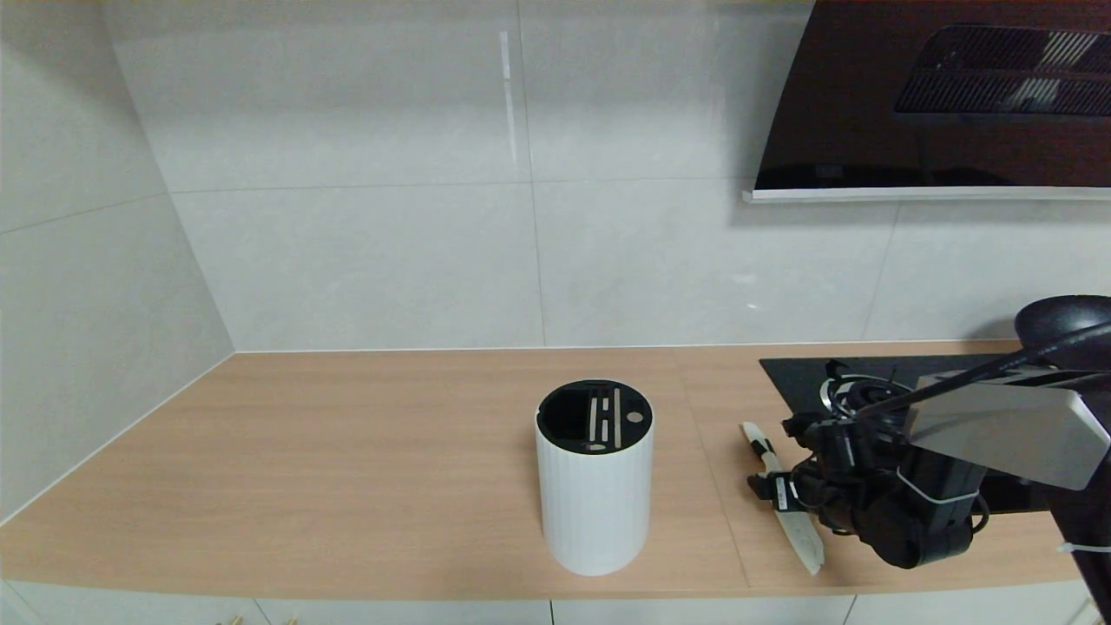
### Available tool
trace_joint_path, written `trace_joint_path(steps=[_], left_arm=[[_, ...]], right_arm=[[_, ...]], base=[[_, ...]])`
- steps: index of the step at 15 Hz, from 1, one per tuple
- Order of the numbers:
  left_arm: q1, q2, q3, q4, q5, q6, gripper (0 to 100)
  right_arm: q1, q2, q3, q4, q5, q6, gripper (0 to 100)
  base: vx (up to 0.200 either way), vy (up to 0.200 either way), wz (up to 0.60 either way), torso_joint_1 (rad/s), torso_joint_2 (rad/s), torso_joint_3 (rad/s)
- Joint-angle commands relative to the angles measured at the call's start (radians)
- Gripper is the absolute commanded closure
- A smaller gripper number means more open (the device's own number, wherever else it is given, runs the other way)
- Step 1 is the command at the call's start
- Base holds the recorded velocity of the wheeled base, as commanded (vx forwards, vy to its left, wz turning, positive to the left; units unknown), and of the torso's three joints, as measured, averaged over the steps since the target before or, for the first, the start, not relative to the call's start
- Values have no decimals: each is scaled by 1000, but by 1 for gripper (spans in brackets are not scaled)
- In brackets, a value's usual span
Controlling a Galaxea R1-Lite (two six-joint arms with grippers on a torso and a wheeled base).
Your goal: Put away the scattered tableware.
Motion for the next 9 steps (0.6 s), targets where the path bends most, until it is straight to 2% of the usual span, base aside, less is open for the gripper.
trace_joint_path(steps=[1, 4, 5, 9], left_arm=[[0, 0, 0, 0, 0, 0, 0], [0, 0, 0, 0, 0, 0, 0], [0, 0, 0, 0, 0, 0, 0], [0, 0, 0, 0, 0, 0, 0]], right_arm=[[1, 7, -12, 2, 0, 0, 0], [1, 17, -17, 2, -9, -3, 0], [1, 20, -24, 4, -11, -3, 100], [2, 30, -26, 4, -19, -3, 100]], base=[[0, 0, 0, 0, 0, 0], [0, 0, 0, 0, 0, 0], [0, 0, 0, 0, 0, 0], [0, 0, 0, 0, 0, 0]])
